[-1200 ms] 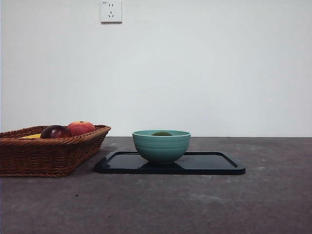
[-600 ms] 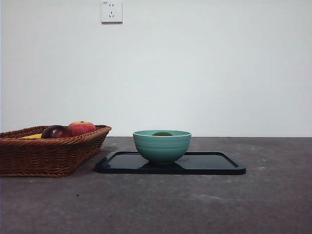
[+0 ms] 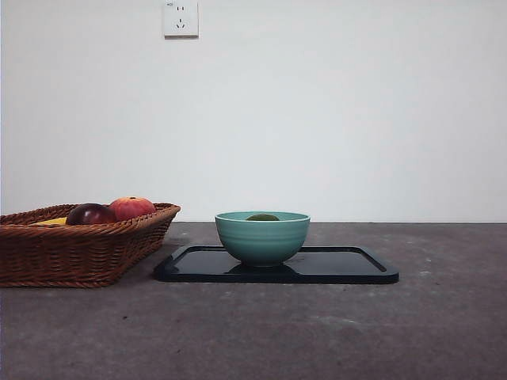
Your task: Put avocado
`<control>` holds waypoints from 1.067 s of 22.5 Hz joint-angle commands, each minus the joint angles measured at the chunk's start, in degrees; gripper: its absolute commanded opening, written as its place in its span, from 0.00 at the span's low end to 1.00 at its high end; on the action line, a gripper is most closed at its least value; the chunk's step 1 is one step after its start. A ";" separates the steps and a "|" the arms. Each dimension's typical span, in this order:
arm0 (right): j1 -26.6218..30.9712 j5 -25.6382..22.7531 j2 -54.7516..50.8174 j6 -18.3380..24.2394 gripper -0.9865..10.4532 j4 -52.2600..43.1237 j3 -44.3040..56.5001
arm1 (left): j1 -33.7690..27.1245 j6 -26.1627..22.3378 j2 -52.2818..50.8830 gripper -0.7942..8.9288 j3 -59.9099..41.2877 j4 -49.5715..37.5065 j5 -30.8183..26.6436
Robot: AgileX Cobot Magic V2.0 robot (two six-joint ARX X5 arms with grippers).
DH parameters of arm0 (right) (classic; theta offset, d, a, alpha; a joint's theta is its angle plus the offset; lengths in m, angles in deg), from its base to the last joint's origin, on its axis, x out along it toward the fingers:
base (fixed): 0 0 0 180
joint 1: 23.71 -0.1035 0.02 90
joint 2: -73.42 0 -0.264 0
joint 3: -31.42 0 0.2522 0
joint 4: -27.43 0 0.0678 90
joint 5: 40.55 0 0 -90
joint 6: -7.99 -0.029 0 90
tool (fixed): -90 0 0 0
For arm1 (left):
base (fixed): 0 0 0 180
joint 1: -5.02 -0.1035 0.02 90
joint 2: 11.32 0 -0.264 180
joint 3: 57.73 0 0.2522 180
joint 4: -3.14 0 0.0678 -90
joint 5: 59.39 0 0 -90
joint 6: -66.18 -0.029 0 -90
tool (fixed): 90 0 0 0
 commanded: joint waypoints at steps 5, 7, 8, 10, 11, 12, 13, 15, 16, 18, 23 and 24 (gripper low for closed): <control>24.37 6.97 -9.09 12.85 0.10 -37.11 26.27 | -0.11 -0.79 -0.11 0.09 -1.20 0.39 -0.17; 30.21 9.70 -12.28 13.25 0.10 -42.64 32.85 | -0.11 -0.79 -0.11 0.09 -1.20 0.39 -0.17; 31.71 10.47 -13.09 13.22 0.10 -43.91 34.64 | -0.11 -0.79 -0.11 0.09 -1.20 0.39 -0.17; 34.53 11.43 -14.56 13.25 0.10 -45.72 38.05 | -0.09 -0.79 -0.11 0.09 -1.20 0.39 -0.17; 35.58 11.41 -15.17 13.25 0.10 -46.05 39.36 | -0.09 -0.79 -0.11 0.09 -1.20 0.39 -0.15; 36.89 11.61 -15.96 13.22 0.10 -46.49 40.92 | -0.09 -0.79 -0.11 0.09 -1.20 0.39 -0.17; 37.83 12.37 -16.57 13.27 0.10 -46.93 42.01 | -0.11 -0.79 -0.11 0.09 -1.20 0.39 -0.17; 39.80 14.67 -17.99 13.77 0.10 -47.71 44.24 | -0.11 -0.79 -0.11 0.09 -1.20 0.39 -0.17; 40.50 15.78 -18.56 14.08 0.10 -48.06 45.07 | -0.11 -0.79 -0.11 0.09 -1.20 0.39 -0.17; 41.90 18.64 -19.21 14.84 0.10 -49.13 46.82 | -0.09 -0.79 -0.11 0.09 -1.20 0.39 -0.15; 43.21 20.87 -19.21 15.91 0.10 -49.37 49.11 | -0.09 -0.79 -0.11 0.09 -1.20 0.39 -0.17; 43.21 20.85 -19.21 16.35 0.10 -49.37 49.81 | -0.09 -0.79 -0.11 0.09 -1.20 0.42 -0.15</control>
